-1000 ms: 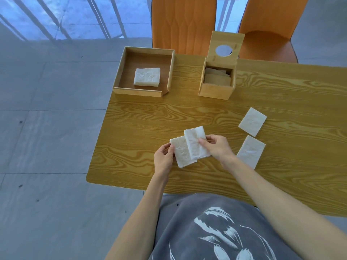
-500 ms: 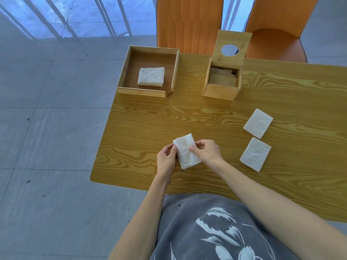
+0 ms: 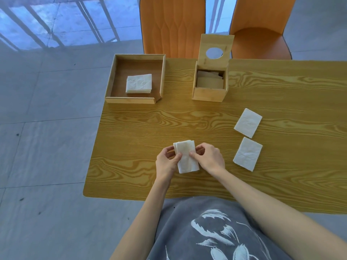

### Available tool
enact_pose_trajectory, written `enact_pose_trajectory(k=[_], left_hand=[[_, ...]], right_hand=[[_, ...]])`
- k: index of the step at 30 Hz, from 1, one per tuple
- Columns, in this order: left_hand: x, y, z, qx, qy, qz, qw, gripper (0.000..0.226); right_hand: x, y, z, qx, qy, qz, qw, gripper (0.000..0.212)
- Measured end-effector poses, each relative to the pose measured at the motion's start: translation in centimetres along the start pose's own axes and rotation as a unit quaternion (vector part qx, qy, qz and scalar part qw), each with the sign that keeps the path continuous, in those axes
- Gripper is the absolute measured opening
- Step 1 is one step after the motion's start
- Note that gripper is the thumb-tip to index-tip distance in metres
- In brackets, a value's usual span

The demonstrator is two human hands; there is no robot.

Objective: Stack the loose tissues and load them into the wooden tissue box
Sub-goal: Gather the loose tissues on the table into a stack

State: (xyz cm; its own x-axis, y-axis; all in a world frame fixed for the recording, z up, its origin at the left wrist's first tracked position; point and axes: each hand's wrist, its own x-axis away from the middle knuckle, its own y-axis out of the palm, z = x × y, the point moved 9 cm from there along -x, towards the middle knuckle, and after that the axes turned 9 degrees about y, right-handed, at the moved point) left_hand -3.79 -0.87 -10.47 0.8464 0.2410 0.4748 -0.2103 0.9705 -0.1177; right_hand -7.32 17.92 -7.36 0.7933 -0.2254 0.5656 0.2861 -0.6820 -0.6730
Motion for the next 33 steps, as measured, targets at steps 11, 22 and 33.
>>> enact_pose_trajectory(k=[11, 22, 33], left_hand=[[-0.9, 5.8, 1.4, -0.015, -0.019, -0.071, 0.997, 0.035], [0.1, 9.5, 2.3, -0.030, -0.020, -0.120, 0.992, 0.037], [0.6, 9.5, 2.1, -0.022, -0.022, -0.085, 0.996, 0.035]], right_hand=[[0.3, -9.5, 10.8, -0.161, 0.177, 0.173, 0.955, 0.019], [1.4, -11.4, 15.4, -0.186, 0.264, 0.222, 0.920, 0.039], [0.1, -10.9, 15.9, -0.145, 0.301, 0.177, 0.925, 0.047]])
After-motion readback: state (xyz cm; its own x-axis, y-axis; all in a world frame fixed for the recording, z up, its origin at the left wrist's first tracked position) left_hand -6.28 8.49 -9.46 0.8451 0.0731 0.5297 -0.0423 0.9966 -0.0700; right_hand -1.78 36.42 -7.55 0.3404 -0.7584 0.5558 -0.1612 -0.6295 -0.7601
